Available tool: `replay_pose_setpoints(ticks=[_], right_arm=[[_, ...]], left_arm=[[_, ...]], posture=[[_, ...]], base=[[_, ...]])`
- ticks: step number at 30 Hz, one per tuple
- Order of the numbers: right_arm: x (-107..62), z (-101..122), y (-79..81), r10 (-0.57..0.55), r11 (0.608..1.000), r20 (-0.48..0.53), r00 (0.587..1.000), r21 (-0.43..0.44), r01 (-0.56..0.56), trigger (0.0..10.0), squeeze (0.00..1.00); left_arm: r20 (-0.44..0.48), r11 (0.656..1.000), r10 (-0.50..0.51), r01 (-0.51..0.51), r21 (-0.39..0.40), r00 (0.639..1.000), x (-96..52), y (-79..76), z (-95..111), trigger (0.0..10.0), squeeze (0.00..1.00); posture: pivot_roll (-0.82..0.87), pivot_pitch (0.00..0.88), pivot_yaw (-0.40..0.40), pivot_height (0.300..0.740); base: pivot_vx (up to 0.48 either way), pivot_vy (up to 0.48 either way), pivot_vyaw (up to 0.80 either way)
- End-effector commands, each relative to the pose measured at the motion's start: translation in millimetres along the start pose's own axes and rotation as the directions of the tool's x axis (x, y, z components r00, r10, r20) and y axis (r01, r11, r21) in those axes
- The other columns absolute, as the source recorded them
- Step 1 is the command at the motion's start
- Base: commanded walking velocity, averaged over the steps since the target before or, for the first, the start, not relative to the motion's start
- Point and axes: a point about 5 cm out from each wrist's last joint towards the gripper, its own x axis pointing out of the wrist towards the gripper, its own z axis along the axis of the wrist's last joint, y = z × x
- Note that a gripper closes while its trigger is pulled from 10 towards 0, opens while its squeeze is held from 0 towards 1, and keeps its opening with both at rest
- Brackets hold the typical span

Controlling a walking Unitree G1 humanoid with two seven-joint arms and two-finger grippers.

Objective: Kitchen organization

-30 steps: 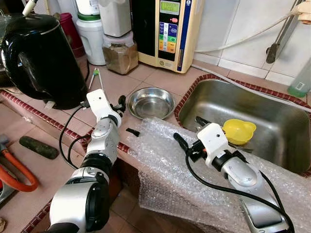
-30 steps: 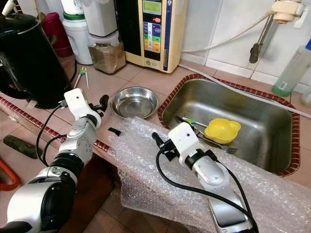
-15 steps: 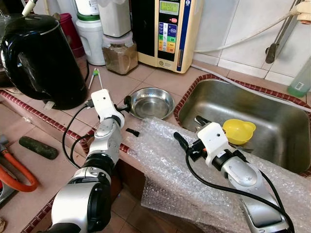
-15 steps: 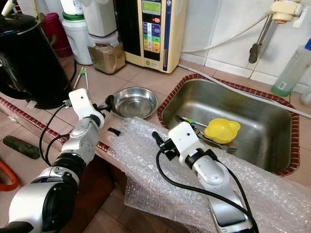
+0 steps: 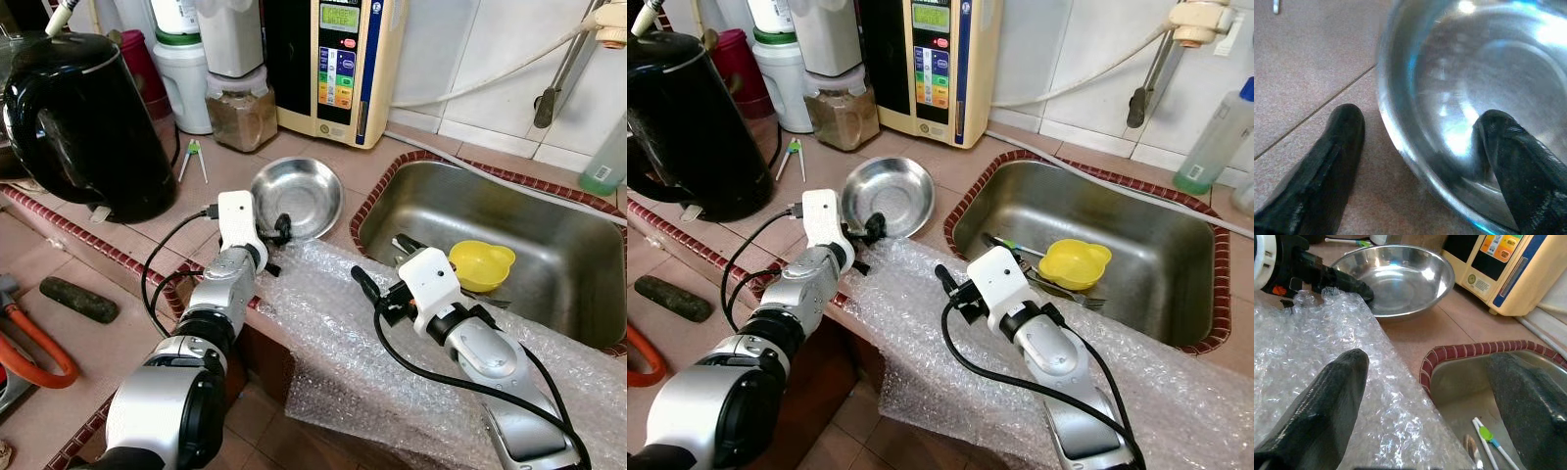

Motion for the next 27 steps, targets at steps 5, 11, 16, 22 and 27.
replay_pose_setpoints(ticks=[5, 11, 16, 22, 27], right_arm=[[-1.6, 3.1, -0.7, -0.014, 1.0, 0.014, 1.0, -0.011, 0.014, 10.0, 0.0], [-1.7, 2.9, -1.0, -0.016, 1.0, 0.014, 1.0, -0.011, 0.016, 10.0, 0.0], [-1.8, 1.9, -1.3, -0.017, 1.0, 0.011, 1.0, -0.01, 0.018, 10.0, 0.0], [-0.9, 2.1, -0.5, -0.016, 1.0, 0.013, 1.0, -0.01, 0.016, 10.0, 0.0], [-0.5, 2.1, -0.6, -0.016, 1.0, 0.013, 1.0, -0.01, 0.016, 10.0, 0.0]], left_arm=[[-0.08, 0.999, 0.007, -0.01, -0.037, 0.997, -0.5, 5.6, -9.8, 0.0, 0.0], [-0.064, 0.989, 0.009, -0.018, -0.149, 0.998, 0.8, 9.2, -1.4, 0.0, 0.0], [-0.056, 0.97, 0.005, -0.018, -0.244, 0.998, 1.8, 12.5, 5.9, 0.0, 0.0], [-0.081, 0.972, -0.022, 0.003, -0.234, 0.996, 2.2, 13.8, 8.9, 0.0, 0.0], [-0.093, 0.982, -0.048, 0.03, -0.186, 0.995, 2.1, 15.0, 10.3, 0.0, 0.0]], posture=[[-0.13, 0.027, 0.074, 0.74], [-0.13, 0.026, 0.078, 0.74], [-0.13, 0.021, 0.082, 0.74], [-0.13, 0.019, 0.083, 0.74], [-0.13, 0.019, 0.085, 0.74]], base=[[0.0, 0.0, 0.0], [0.0, 0.0, 0.0], [0.0, 0.0, 0.0], [0.0, 0.0, 0.0], [0.0, 0.0, 0.0]])
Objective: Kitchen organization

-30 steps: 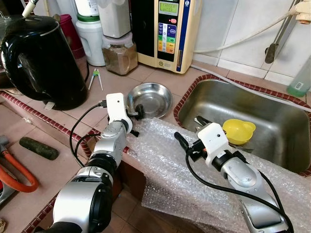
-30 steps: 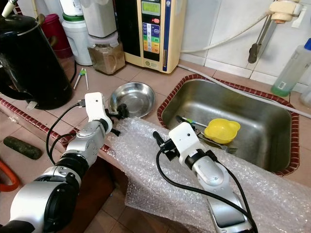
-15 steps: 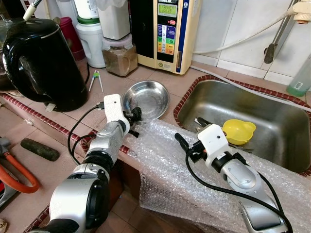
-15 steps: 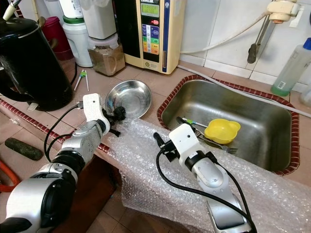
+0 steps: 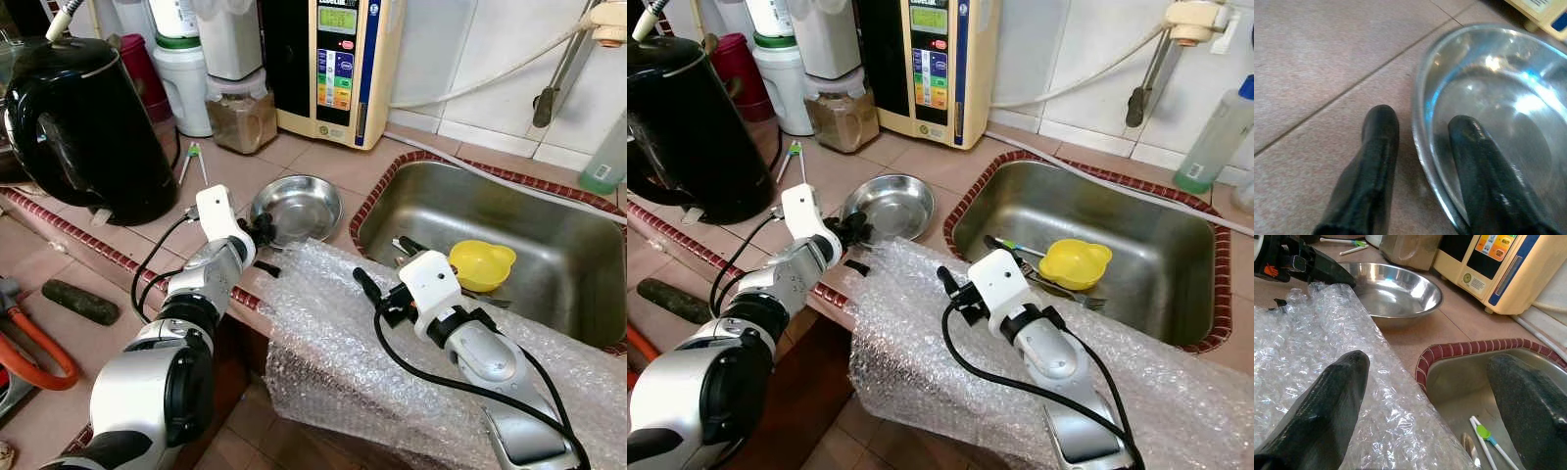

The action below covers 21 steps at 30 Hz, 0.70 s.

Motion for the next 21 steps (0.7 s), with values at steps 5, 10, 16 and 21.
replay_pose_setpoints(ticks=[5, 10, 16, 21], right_arm=[[-0.4, 3.1, -1.4, -0.003, 1.0, 0.019, 1.0, -0.007, 0.003, 10.0, 0.0], [-1.4, 1.3, -1.1, -0.008, 1.0, 0.014, 1.0, -0.003, 0.008, 10.0, 0.0], [-1.3, 0.4, -0.5, -0.009, 1.0, 0.012, 1.0, -0.001, 0.009, 10.0, 0.0], [1.3, 1.1, -0.4, -0.012, 1.0, 0.02, 1.0, 0.001, 0.012, 10.0, 0.0]], left_arm=[[-0.036, 0.998, -0.015, 0.017, 0.059, 0.999, 0.1, 0.9, 0.4, 0.0, 0.0], [-0.022, 0.999, -0.006, 0.007, 0.047, 1.0, -0.1, 2.9, 4.6, 0.0, 0.0], [0.007, 0.999, 0.001, -0.002, 0.034, 1.0, -0.3, 4.1, 6.5, 0.0, 0.0], [0.066, 0.999, 0.021, -0.023, 0.03, 0.998, -0.8, 5.9, 11.3, 0.0, 0.0]], posture=[[-0.13, 0.019, 0.09, 0.74], [-0.13, 0.019, 0.09, 0.74], [-0.13, 0.007, 0.09, 0.74], [-0.12, 0.003, 0.091, 0.74]], base=[[0.0, 0.0, 0.0], [0.0, 0.0, 0.0], [0.0, 0.0, 0.0], [0.0, 0.0, 0.0]])
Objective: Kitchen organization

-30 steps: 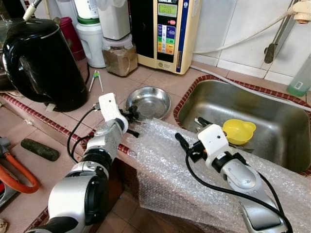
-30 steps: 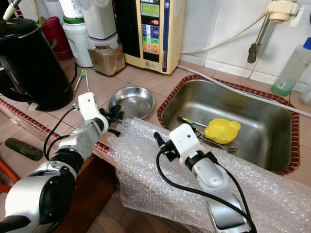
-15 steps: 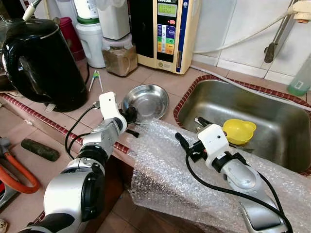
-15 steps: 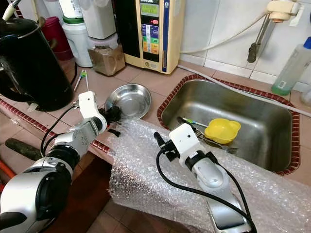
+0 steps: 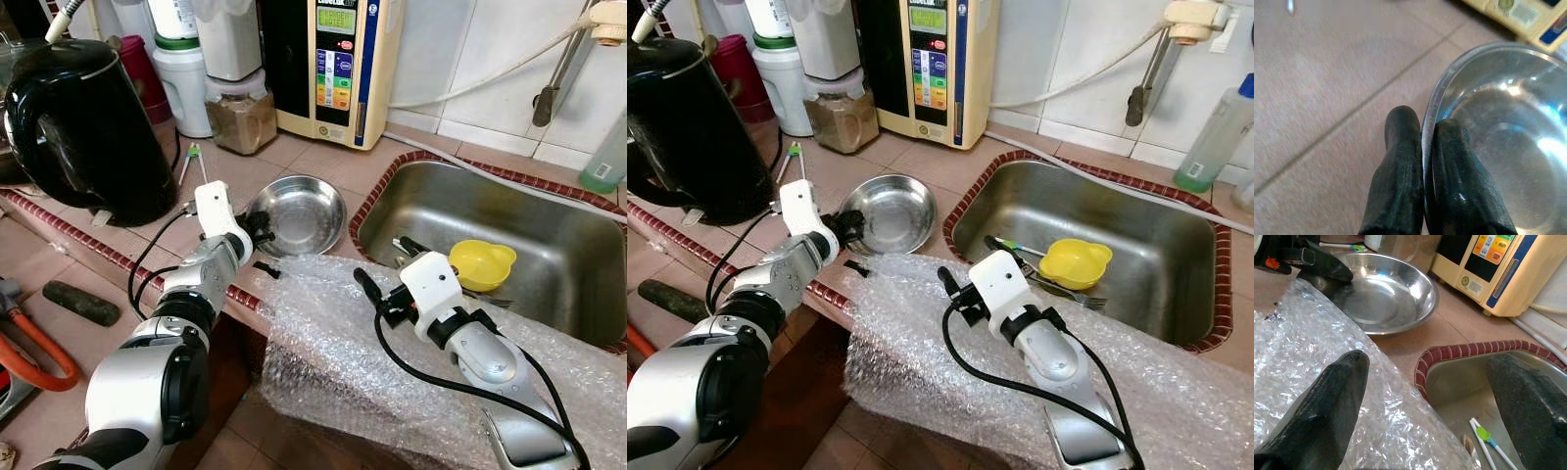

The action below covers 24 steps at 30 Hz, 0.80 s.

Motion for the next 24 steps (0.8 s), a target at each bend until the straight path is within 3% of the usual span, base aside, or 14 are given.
replay_pose_setpoints(ticks=[1, 7, 8, 11, 15, 17, 19, 21, 24], right_arm=[[1.7, 1.0, -1.3, -0.008, 1.0, 0.007, 1.0, -0.001, 0.008, 10.0, 0.0], [4.2, -0.2, -1.8, -0.011, 1.0, 0.008, 1.0, 0.003, 0.011, 10.0, 0.0], [5.4, 1.6, -2.0, -0.012, 1.0, 0.015, 1.0, 0.001, 0.012, 10.0, 0.0], [7.4, 6.0, -3.6, -0.022, 1.0, 0.033, 0.999, 0.005, 0.022, 10.0, 0.0], [9.9, 7.1, -6.4, -0.057, 0.998, 0.049, 0.997, 0.015, 0.057, 10.0, 0.0], [14.6, 12.4, -10.0, -0.115, 0.992, 0.074, 0.991, 0.067, 0.11, 10.0, 0.0], [15.7, 13.4, -10.2, -0.122, 0.99, 0.077, 0.989, 0.079, 0.116, 10.0, 0.0], [19.7, 16.8, -11.1, -0.154, 0.982, 0.09, 0.984, 0.122, 0.143, 10.0, 0.0], [32.2, 22.6, -15.7, -0.225, 0.946, 0.106, 0.968, 0.262, 0.191, 10.0, 0.0]], left_arm=[[0.004, 1.0, 0.024, -0.024, 0.007, 1.0, -0.1, 3.0, 1.9, 0.0, 0.0], [0.06, 0.998, -0.009, 0.013, -0.062, 0.998, 0.5, -2.8, 7.2, 0.0, 0.0], [0.108, 0.99, -0.055, 0.069, -0.123, 0.993, 1.2, -10.4, 13.9, 0.0, 0.0], [0.223, 0.978, -0.087, 0.126, -0.169, 0.971, 0.6, -18.4, 30.4, 0.0, 0.0], [0.308, 0.978, -0.112, 0.159, -0.132, 0.945, -1.3, -22.8, 43.5, 0.0, 0.0], [0.374, 0.97, -0.158, 0.215, -0.116, 0.914, -3.4, -29.5, 53.9, 0.0, 0.0], [0.384, 0.967, -0.174, 0.231, -0.109, 0.907, -3.9, -31.6, 55.2, 0.0, 0.0], [0.416, 0.955, -0.22, 0.282, -0.093, 0.882, -5.4, -38.5, 58.2, 0.0, 0.0], [0.419, 0.927, -0.318, 0.372, -0.051, 0.85, -6.4, -55.1, 56.8, 0.0, 0.0]], posture=[[-0.12, 0.003, 0.091, 0.74], [-0.11, 0.0, 0.086, 0.74], [-0.11, 0.0, 0.085, 0.74], [-0.11, 0.0, 0.087, 0.74], [-0.11, 0.0, 0.087, 0.74], [-0.11, 0.004, 0.093, 0.74], [-0.11, 0.002, 0.097, 0.74], [-0.11, 0.002, 0.097, 0.74], [-0.11, 0.0, 0.104, 0.74]], base=[[0.0, 0.0, 0.0], [0.0, 0.0, 0.0], [0.0, 0.0, 0.0], [0.0, 0.0, 0.0], [0.0, 0.0, 0.0], [0.0, 0.0, 0.0], [0.0, 0.0, 0.0], [0.0, 0.0, 0.0], [0.0, 0.0, 0.0]])
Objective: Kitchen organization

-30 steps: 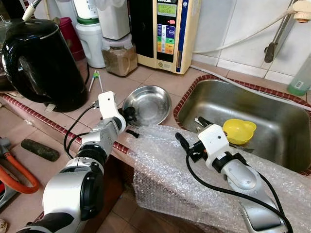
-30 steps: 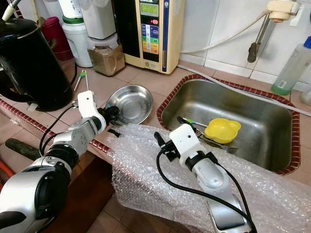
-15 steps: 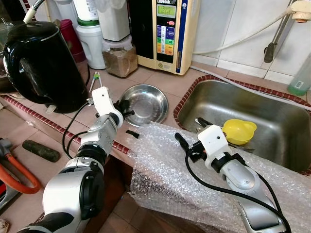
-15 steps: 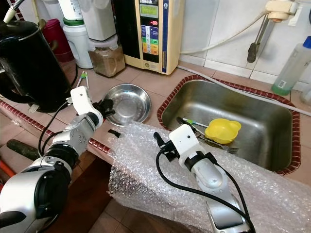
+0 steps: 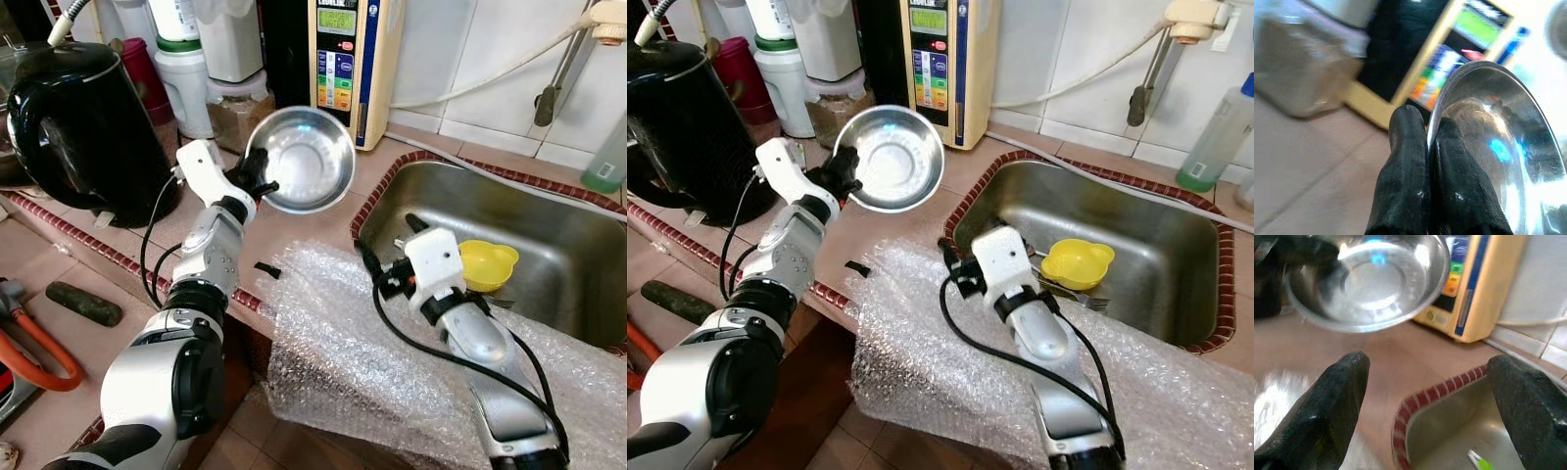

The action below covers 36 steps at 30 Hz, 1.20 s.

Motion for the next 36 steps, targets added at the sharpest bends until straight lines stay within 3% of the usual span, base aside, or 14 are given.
replay_pose_setpoints(ticks=[1, 3, 6, 9, 11, 12, 13, 15, 19, 21, 22, 28, 36], right_arm=[[11.8, -0.6, -3.5, -0.046, 0.997, 0.003, 0.999, 0.069, 0.045, 10.0, 0.0], [20.6, 0.7, -1.9, -0.047, 0.995, 0.009, 0.999, 0.09, 0.046, 10.0, 0.0], [37.5, 4.8, -2.0, -0.082, 0.975, 0.01, 0.997, 0.206, 0.078, 10.0, 0.0], [41.3, 3.4, -5.8, -0.121, 0.958, -0.004, 0.993, 0.263, 0.118, 10.0, 0.0], [43.2, 1.6, -9.9, -0.156, 0.937, -0.015, 0.988, 0.313, 0.153, 9.5, 0.0], [43.5, 0.7, -12.2, -0.176, 0.924, -0.019, 0.984, 0.343, 0.171, 0.0, 0.0], [43.0, -1.2, -17.0, -0.21, 0.889, -0.032, 0.977, 0.411, 0.205, 0.0, 0.0], [43.0, -1.9, -18.8, -0.223, 0.876, -0.037, 0.974, 0.431, 0.216, 0.0, 0.0], [39.8, -10.3, -37.3, -0.335, 0.784, -0.109, 0.936, 0.519, 0.341, 0.0, 0.0], [39.8, -10.6, -38.2, -0.34, 0.778, -0.111, 0.934, 0.525, 0.345, 0.0, 0.0], [37.5, -13.0, -42.5, -0.356, 0.752, -0.126, 0.926, 0.55, 0.364, 0.0, 0.0], [35.5, -18.9, -45.3, -0.368, 0.716, -0.16, 0.916, 0.58, 0.389, 0.0, 0.0], [37.9, -21.2, -37.5, -0.314, 0.705, -0.177, 0.933, 0.615, 0.354, 0.0, 0.0]], left_arm=[[-0.004, 0.995, -0.102, 0.102, -0.001, 0.995, 5.4, -17.4, 0.6, 0.0, 0.0], [-0.024, 0.989, -0.144, 0.145, 0.015, 0.989, 4.9, -24.4, -5.4, 0.0, 0.0], [-0.04, 0.978, -0.205, 0.206, 0.027, 0.978, 3.5, -37.6, -15.1, 0.0, 0.0], [-0.034, 0.975, -0.222, 0.223, 0.019, 0.974, 2.6, -41.4, -17.0, 0.0, 0.0], [-0.034, 0.97, -0.239, 0.24, 0.023, 0.97, 1.5, -42.8, -17.8, 0.0, 0.0], [-0.034, 0.969, -0.244, 0.245, 0.026, 0.969, 0.9, -43.0, -17.9, 0.0, 0.0], [-0.031, 0.969, -0.246, 0.247, 0.026, 0.969, 0.2, -42.6, -17.7, 0.0, 0.0], [-0.031, 0.969, -0.246, 0.247, 0.026, 0.969, -0.1, -42.5, -17.7, 0.0, 0.0], [-0.034, 0.969, -0.242, 0.243, 0.036, 0.97, -1.4, -39.7, -17.5, 0.0, 0.0], [-0.033, 0.969, -0.241, 0.243, 0.036, 0.97, -1.5, -39.7, -17.4, 0.0, 0.0], [-0.034, 0.968, -0.245, 0.246, 0.036, 0.969, -1.2, -40.6, -17.4, 0.0, 0.0], [-0.037, 0.964, -0.263, 0.264, 0.036, 0.964, -0.3, -45.2, -17.6, 0.0, 0.0], [-0.039, 0.963, -0.265, 0.266, 0.036, 0.964, -0.5, -45.5, -18.1, 0.0, 0.0]], posture=[[-0.11, 0.0, 0.104, 0.74], [-0.11, 0.0, 0.104, 0.74], [-0.1, 0.0, 0.101, 0.74], [-0.09, 0.0, 0.097, 0.74], [-0.09, 0.0, 0.097, 0.74], [-0.09, 0.0, 0.097, 0.74], [-0.09, 0.0, 0.097, 0.74], [-0.09, 0.0, 0.097, 0.74], [-0.09, 0.0, 0.101, 0.74], [-0.09, 0.0, 0.101, 0.74], [-0.09, 0.0, 0.101, 0.74], [-0.09, 0.0, 0.101, 0.74], [-0.1, 0.0, 0.114, 0.74]], base=[[0.0, 0.0, 0.0], [0.0, 0.0, 0.0], [0.0, 0.0, 0.0], [0.0, 0.0, 0.0], [0.0, 0.0, 0.0], [0.0, 0.0, 0.0], [0.0, 0.0, 0.0], [0.0, 0.0, 0.0], [0.0, 0.0, 0.0], [0.0, 0.0, 0.0], [0.0, 0.0, 0.0], [0.0, 0.0, 0.0], [0.0, 0.0, 0.0]])
